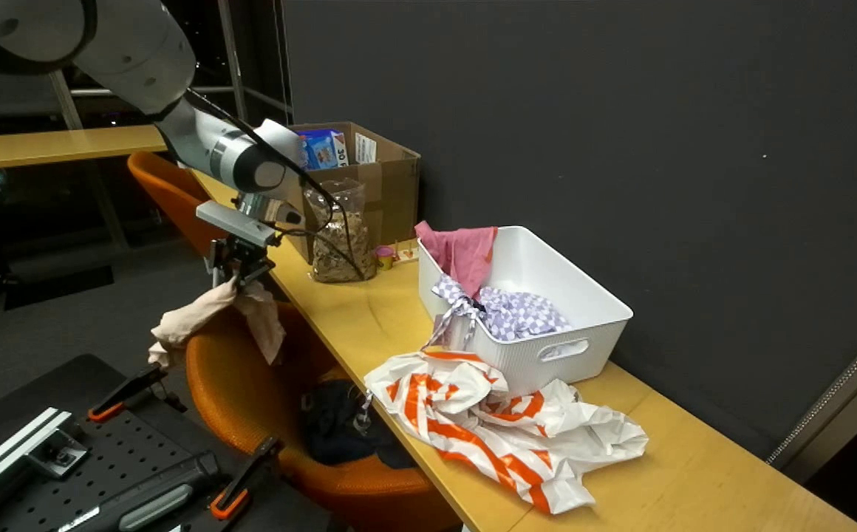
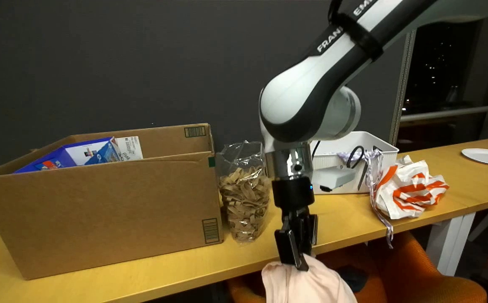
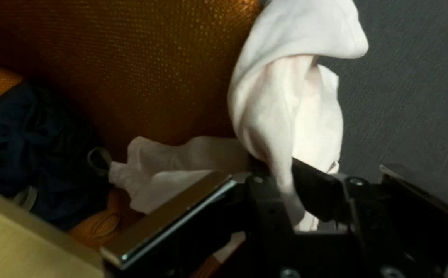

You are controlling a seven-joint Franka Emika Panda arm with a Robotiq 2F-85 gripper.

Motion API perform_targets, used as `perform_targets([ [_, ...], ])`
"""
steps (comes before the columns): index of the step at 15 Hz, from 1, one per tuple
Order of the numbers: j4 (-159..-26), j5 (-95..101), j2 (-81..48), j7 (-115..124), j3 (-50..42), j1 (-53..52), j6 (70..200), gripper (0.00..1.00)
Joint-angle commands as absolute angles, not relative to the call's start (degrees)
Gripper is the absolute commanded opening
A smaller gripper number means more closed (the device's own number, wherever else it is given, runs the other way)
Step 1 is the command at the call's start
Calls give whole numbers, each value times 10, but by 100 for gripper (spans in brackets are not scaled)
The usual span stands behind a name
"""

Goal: Pick up all the items from the backrest of the orange chair and put them in the white basket

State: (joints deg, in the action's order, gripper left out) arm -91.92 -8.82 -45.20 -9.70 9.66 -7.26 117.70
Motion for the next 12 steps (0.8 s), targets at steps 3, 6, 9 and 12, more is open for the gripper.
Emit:
perform_targets([
  [3,-1023,-38,-284,-67,58,-60,1241,4],
  [6,-1024,-22,-235,-65,26,-33,1240,4],
  [9,-995,-3,-229,-73,-5,0,1241,4],
  [12,-951,-3,-259,-86,-26,39,1240,4],
])
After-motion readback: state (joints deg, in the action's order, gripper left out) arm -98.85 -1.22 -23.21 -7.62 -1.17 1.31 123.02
